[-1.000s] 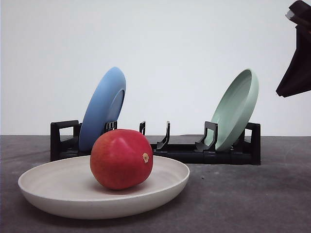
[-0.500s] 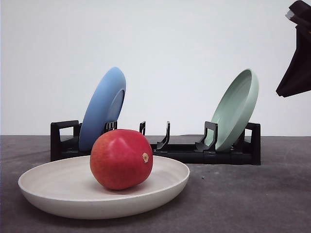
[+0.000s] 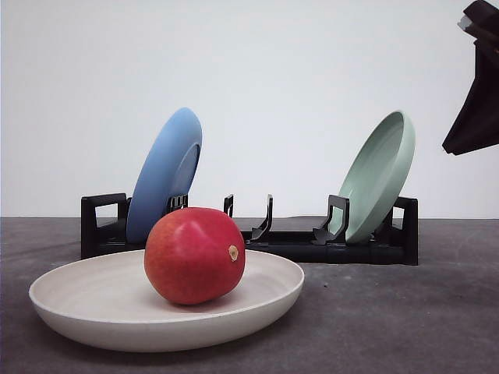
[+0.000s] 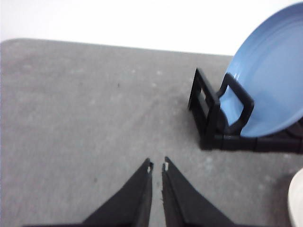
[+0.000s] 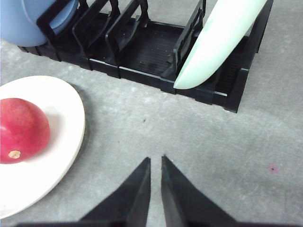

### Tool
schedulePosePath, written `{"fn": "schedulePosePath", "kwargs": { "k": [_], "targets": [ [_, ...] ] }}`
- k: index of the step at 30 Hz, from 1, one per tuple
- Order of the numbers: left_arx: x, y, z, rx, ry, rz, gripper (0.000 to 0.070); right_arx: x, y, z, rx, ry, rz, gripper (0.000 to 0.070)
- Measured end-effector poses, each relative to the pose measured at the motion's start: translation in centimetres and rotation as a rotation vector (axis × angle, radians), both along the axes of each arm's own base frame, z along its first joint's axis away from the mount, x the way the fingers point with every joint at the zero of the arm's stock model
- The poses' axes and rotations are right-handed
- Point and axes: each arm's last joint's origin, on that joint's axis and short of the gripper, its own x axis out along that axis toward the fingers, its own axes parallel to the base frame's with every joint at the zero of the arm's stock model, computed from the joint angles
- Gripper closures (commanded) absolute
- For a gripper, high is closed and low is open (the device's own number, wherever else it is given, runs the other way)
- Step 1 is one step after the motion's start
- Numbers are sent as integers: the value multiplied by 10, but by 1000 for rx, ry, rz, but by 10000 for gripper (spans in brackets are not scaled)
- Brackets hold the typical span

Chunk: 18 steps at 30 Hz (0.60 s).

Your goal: Place pomegranate in white plate

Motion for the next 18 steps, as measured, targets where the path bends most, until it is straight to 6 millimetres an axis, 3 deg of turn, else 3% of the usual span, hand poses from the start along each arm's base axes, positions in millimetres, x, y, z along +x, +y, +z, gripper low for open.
{"fn": "schedulePosePath", "kwargs": {
  "k": [18],
  "targets": [
    [0,0,1,0,-9,0,683,0,0,1,0,-11,-2,665]
  ]
}}
